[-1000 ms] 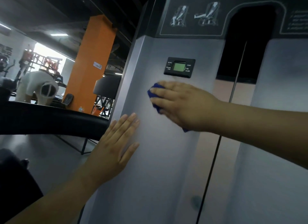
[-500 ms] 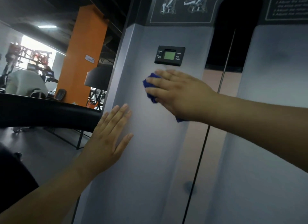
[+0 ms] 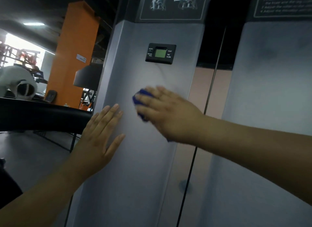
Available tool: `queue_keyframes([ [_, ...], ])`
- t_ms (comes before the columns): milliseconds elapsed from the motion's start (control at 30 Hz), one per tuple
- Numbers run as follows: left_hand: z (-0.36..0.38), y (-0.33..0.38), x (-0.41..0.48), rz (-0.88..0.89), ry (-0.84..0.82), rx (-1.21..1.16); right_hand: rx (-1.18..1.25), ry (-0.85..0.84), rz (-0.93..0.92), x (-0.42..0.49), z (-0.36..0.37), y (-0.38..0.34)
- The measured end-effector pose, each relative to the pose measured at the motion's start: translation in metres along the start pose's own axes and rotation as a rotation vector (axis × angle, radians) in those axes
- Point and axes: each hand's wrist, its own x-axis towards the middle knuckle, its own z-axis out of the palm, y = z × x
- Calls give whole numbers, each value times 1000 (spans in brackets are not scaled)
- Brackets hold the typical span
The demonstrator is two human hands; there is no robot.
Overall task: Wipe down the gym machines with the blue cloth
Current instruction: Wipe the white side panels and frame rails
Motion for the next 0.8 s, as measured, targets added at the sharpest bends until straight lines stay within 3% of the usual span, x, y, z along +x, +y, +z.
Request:
queue_keyframes([
  [100, -1, 0, 0, 4, 6, 1, -3, -90, -176, -9, 1, -12],
  [267, -3, 2, -1, 7, 11, 0, -59, 3, 121, -7, -1, 1],
  [433, -4, 1, -1, 3, -14, 7, -41, -62, -134, -22, 12, -25],
  [600, -5, 3, -2, -9, -34, -4, -69, -28, 136, -18, 5, -15],
  [733, -5, 3, -1, -7, -26, -3, -46, -125, -151, -36, 20, -46],
  [800, -5, 3, -1, -1, -17, 6, -80, -53, -97, -32, 20, -36],
])
